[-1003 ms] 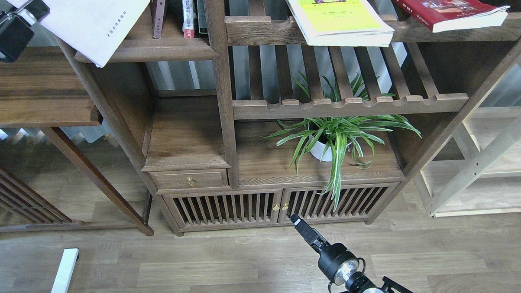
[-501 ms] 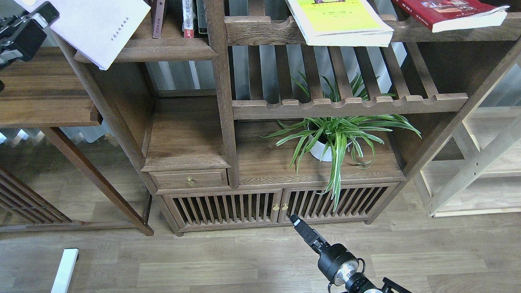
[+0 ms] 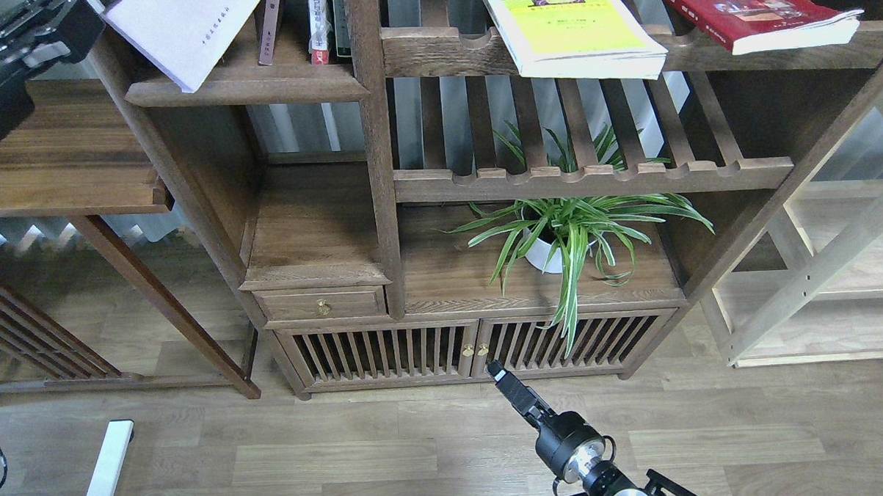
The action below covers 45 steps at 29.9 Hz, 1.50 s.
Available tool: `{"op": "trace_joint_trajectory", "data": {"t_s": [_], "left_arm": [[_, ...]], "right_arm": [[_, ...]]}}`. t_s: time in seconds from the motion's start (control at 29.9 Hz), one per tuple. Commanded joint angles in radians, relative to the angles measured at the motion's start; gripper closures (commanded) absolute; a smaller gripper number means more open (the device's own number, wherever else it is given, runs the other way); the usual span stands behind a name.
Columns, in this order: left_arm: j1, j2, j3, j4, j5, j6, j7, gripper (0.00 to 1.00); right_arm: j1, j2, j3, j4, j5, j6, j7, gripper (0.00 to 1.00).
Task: Organize books on shelf
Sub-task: 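Push the white book onto the top shelf with the left gripper, then press the white book upright among the top-shelf books with left gripper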
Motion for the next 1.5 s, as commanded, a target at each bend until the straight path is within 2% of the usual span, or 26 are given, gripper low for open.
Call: {"op": "trace_joint_trajectory", "data": {"t_s": [0.0,0.17,0.4,0.7,1.17,1.47], "left_arm": [[-0.049,-0.001,0.046,0.02,0.0,0.049,0.0,0.96],[-0.084,-0.004,0.092,0.034,0.0,0.092,0.0,0.96],[-0.105,-0.032,0.14,0.033,0.0,0.227,0.0,0.96],[-0.119,-0.033,0.147,0.037,0.002,0.271,0.0,0.96],[-0.283,-0.027,0.314,0.158,0.011,0.277,0.0,0.96],[-0.363,-0.056,0.345,0.26,0.01,0.3,0.0,0.96]], "right_arm": [[-0.003,0.0,0.002,0.012,0.0,0.007,-0.001,0.03],[-0.01,0.0,0.006,0.027,0.0,0.009,-0.001,0.03],[-0.032,0.0,0.011,0.038,-0.003,0.02,-0.001,0.03],[-0.046,0.0,0.014,0.039,-0.034,0.041,-0.001,0.03],[-0.069,0.0,0.023,0.061,-0.034,0.043,-0.001,0.03],[-0.087,0.0,0.026,0.082,-0.032,0.044,-0.001,0.01]]}}
